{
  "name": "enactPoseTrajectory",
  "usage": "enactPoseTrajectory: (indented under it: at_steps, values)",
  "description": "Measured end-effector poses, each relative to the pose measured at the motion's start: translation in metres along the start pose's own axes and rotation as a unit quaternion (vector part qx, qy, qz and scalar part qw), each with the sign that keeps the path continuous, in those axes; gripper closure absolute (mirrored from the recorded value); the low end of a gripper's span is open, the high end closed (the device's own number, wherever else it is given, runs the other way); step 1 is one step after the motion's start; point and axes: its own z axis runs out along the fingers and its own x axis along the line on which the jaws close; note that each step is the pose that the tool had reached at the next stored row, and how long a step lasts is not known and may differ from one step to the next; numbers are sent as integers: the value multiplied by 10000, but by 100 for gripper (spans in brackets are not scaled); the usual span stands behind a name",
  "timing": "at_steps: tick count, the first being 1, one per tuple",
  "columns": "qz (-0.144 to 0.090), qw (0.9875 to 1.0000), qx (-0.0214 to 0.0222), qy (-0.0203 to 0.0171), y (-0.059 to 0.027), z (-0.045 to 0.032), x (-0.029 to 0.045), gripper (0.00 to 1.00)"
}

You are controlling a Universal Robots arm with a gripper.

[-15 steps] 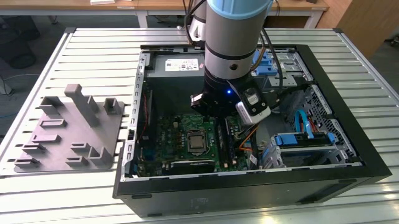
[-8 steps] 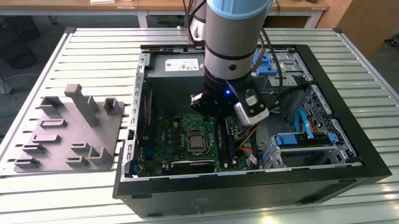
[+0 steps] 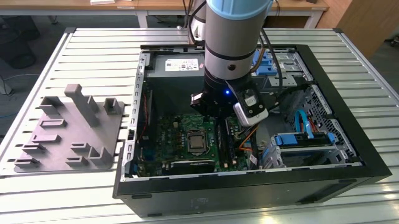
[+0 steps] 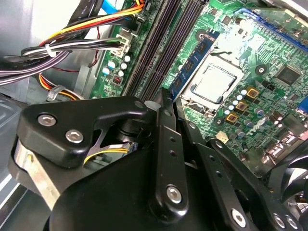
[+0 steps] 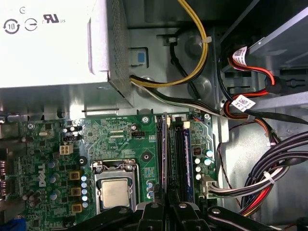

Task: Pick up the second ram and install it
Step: 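Insert the second ram into the second slot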

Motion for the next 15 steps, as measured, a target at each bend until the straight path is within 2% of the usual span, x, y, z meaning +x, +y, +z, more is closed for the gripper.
enactPoseTrajectory:
  at_steps: [7, 15]
  values:
    - [0, 10000, 1, 0, -18, 12, -1, 86]
    - [3, 10000, 0, 0, -76, 36, -4, 86]
